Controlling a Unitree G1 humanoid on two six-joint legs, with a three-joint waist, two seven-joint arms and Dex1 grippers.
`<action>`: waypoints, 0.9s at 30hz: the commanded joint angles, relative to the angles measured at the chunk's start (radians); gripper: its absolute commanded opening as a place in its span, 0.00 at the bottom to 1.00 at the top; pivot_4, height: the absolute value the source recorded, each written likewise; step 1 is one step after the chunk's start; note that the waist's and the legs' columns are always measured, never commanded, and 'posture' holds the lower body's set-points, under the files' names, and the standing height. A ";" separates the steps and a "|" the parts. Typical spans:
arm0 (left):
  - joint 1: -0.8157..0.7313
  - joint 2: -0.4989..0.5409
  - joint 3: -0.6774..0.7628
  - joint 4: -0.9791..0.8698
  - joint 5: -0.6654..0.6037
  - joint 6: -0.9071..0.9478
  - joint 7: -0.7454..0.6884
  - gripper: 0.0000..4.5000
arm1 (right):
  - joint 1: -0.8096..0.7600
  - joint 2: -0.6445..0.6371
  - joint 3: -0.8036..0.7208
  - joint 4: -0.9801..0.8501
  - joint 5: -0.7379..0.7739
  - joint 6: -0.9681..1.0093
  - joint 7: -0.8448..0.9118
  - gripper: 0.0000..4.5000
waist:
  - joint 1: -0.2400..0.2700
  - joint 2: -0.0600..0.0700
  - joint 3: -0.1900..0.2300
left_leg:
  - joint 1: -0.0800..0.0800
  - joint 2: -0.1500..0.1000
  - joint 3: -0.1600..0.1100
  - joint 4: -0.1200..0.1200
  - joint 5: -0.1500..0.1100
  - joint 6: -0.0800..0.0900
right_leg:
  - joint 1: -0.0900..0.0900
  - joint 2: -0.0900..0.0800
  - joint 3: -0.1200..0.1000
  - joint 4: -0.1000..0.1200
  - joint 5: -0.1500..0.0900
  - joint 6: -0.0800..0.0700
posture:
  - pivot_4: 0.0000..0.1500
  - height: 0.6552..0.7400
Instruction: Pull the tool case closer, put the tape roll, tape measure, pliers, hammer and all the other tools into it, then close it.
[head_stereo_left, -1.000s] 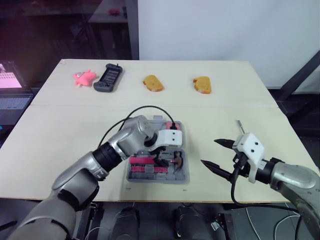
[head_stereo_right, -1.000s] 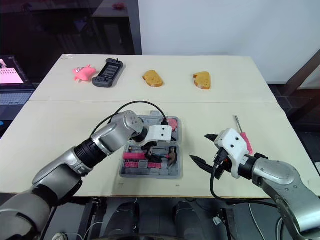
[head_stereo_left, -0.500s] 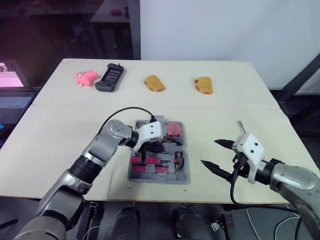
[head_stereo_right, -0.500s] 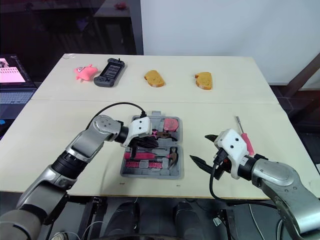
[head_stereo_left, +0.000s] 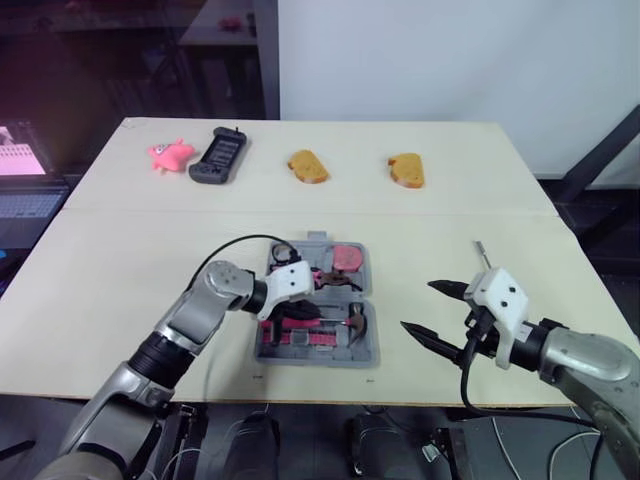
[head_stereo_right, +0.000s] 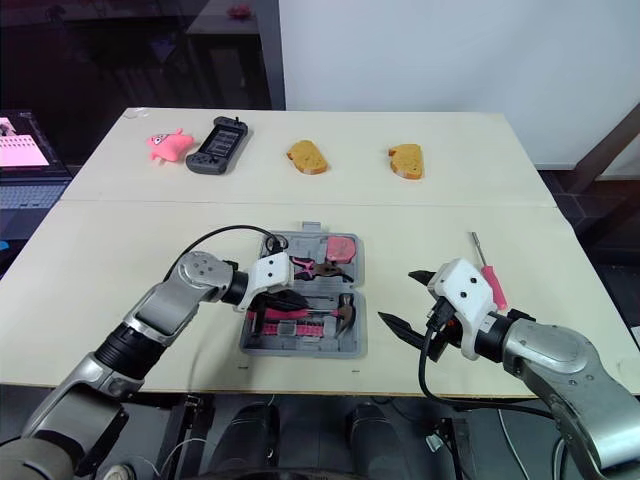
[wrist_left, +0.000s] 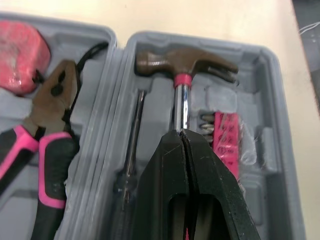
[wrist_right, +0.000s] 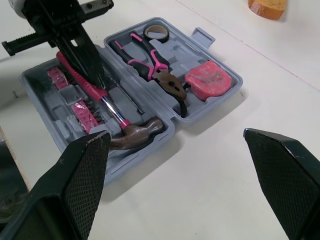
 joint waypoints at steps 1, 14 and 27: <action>0.003 0.004 -0.013 -0.001 0.017 -0.028 0.006 0.01 | 0.000 0.005 -0.027 -0.039 0.011 0.001 -0.008 1.00 | 0.000 0.000 0.000 | 0.000 0.000 0.000 0.000 0.000 0.000 | 0.000 0.000 0.000 0.000 0.000 0.000 | 1.00 1.00; 0.002 -0.045 -0.070 0.175 0.085 -0.113 0.043 0.01 | -0.002 0.000 -0.041 -0.050 0.021 0.019 -0.015 1.00 | 0.000 0.002 -0.001 | 0.001 0.000 0.000 0.000 0.000 0.000 | 0.001 0.000 0.000 0.000 0.000 0.000 | 1.00 1.00; 0.001 -0.053 0.060 0.105 -0.051 -0.136 0.019 0.01 | -0.009 -0.002 -0.044 -0.051 0.019 0.025 -0.012 1.00 | -0.001 0.002 -0.002 | 0.002 0.000 0.000 0.000 0.000 0.000 | 0.002 0.000 0.000 0.000 0.000 0.000 | 1.00 1.00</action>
